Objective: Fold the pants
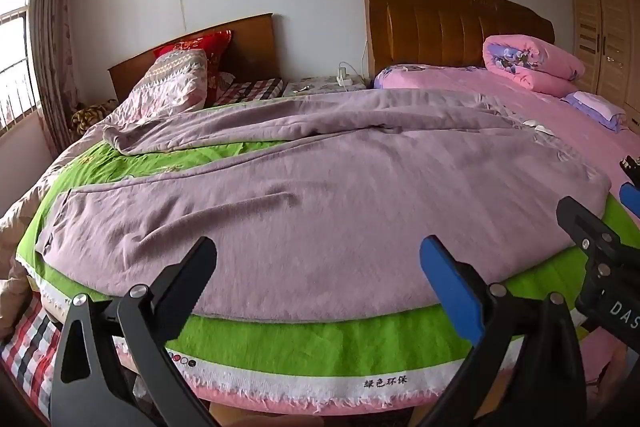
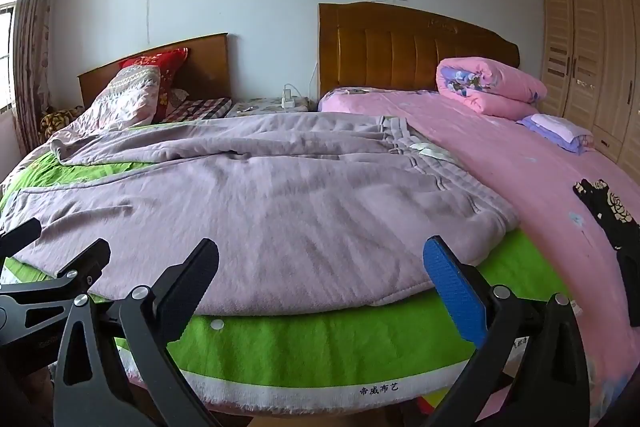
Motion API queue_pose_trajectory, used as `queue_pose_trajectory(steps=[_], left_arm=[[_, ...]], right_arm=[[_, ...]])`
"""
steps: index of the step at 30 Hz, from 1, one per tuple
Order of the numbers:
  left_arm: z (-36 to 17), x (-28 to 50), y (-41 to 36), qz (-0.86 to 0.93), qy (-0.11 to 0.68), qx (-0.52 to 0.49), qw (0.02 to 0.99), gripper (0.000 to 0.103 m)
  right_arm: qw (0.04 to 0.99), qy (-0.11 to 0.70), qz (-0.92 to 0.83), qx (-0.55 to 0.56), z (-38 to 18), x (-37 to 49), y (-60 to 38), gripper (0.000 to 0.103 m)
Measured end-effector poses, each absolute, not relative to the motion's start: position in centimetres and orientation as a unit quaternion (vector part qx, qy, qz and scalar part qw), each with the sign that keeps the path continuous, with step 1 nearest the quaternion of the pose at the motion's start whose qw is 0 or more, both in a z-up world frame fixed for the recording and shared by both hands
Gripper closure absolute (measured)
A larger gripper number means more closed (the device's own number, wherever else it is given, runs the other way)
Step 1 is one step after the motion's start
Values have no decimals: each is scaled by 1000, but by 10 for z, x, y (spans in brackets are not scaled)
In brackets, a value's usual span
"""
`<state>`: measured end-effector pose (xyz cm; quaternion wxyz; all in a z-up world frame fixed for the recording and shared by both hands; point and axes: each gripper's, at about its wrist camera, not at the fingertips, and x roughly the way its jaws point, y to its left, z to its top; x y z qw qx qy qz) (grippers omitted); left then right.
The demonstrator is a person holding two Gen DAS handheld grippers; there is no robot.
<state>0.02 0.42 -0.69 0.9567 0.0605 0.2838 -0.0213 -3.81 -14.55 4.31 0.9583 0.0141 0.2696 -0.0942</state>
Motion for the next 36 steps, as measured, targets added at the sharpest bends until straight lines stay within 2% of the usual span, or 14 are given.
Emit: queue_pose_trajectory(steps=[36], left_arm=[[-22, -10, 15, -21, 291, 55, 955, 1]], right_arm=[[956, 282, -83, 20, 37, -39, -154, 4]])
